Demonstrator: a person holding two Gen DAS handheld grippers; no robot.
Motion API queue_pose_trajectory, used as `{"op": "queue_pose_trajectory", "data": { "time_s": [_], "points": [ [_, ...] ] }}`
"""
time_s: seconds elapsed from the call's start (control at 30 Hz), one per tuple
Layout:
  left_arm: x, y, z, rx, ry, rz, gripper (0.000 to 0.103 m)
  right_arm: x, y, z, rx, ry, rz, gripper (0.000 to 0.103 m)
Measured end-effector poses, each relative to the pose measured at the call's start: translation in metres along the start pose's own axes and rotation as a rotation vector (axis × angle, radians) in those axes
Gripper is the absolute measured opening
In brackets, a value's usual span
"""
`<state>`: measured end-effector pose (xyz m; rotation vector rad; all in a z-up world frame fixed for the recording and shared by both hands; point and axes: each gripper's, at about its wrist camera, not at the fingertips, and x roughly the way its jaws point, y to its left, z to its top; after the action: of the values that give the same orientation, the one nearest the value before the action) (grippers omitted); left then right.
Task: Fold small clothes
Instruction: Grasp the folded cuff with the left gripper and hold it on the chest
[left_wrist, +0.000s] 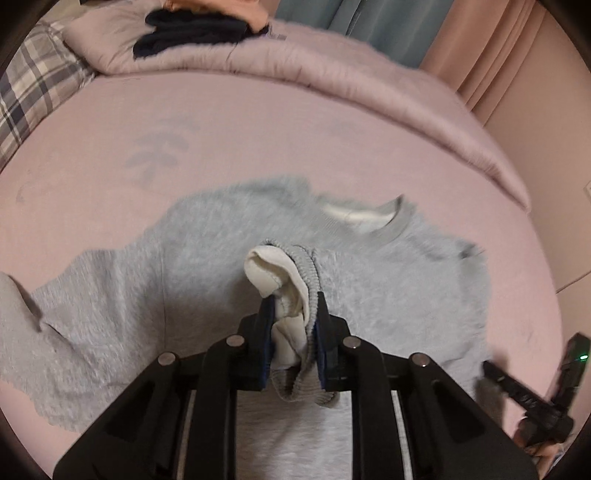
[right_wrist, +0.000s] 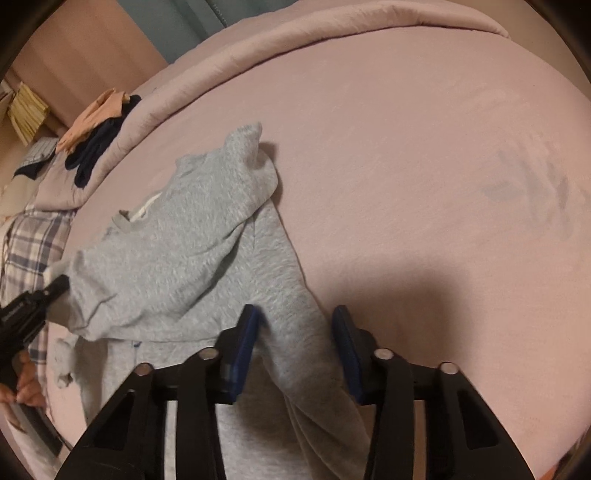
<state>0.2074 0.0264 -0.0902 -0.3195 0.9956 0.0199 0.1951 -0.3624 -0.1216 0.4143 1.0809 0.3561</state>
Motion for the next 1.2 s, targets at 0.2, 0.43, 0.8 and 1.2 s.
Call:
{"op": "queue_pose_trajectory", "data": {
  "time_s": [0.2, 0.43, 0.8, 1.2],
  "points": [
    [0.017, 0.01, -0.011, 0.01, 0.029, 0.068, 0.022, -0.004, 0.003, 0.0, -0.025, -0.023, -0.028, 0.01],
    [0.028, 0.031, -0.01, -0.062, 0.065, 0.078, 0.03, 0.0, 0.0, -0.001, -0.019, -0.013, -0.05, 0.01],
    [0.031, 0.044, -0.012, -0.109, 0.078, 0.042, 0.032, 0.0, -0.002, -0.002, -0.022, -0.002, -0.07, 0.01],
    [0.024, 0.061, -0.011, -0.175, 0.101, -0.004, 0.033, 0.002, 0.0, -0.002, -0.015, -0.002, -0.069, 0.01]
  ]
}}
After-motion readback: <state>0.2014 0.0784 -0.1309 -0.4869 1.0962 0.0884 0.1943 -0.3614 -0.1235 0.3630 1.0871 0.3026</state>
